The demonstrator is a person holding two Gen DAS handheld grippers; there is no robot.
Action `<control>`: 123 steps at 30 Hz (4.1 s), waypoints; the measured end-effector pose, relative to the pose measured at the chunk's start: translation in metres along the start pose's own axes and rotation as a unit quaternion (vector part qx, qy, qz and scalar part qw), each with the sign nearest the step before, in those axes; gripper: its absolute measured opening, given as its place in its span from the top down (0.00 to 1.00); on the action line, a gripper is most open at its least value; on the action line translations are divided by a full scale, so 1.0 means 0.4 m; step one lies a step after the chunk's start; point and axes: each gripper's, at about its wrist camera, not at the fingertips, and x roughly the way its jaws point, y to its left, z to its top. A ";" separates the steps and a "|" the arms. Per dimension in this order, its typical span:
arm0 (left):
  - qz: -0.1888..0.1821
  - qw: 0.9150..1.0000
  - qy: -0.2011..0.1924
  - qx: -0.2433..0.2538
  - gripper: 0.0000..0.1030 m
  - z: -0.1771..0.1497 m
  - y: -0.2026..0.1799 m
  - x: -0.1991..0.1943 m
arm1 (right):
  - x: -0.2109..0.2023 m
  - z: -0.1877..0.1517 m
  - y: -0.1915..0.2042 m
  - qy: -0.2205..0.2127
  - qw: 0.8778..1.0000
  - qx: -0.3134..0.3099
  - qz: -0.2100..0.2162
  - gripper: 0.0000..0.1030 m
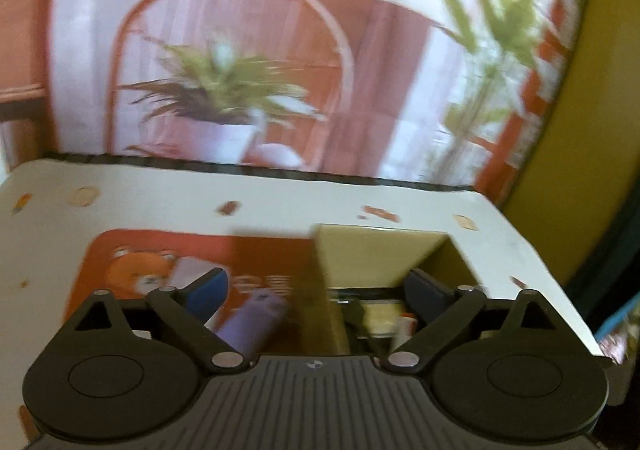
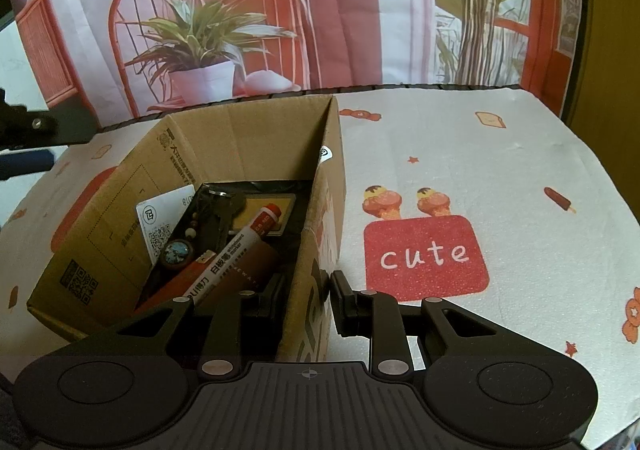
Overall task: Organize rigid objects
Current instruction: 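Move the left tool back to the white plug charger, then close the left gripper on the white plug charger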
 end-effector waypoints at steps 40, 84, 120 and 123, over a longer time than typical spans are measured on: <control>-0.033 0.986 0.107 -0.120 0.76 -0.095 0.165 0.109 | 0.001 0.001 -0.001 0.001 1.000 0.000 0.000 0.76; -0.076 0.987 0.140 0.020 0.51 -0.128 0.181 0.102 | 0.004 0.000 0.001 0.002 1.000 0.001 0.000 0.75; -0.065 0.973 0.143 0.170 0.55 -0.187 0.104 0.097 | 0.007 -0.001 0.001 0.004 1.000 0.003 0.000 0.75; -0.051 0.977 0.139 0.156 0.55 -0.185 0.114 0.087 | 0.007 -0.001 0.001 0.004 1.000 0.002 0.000 0.75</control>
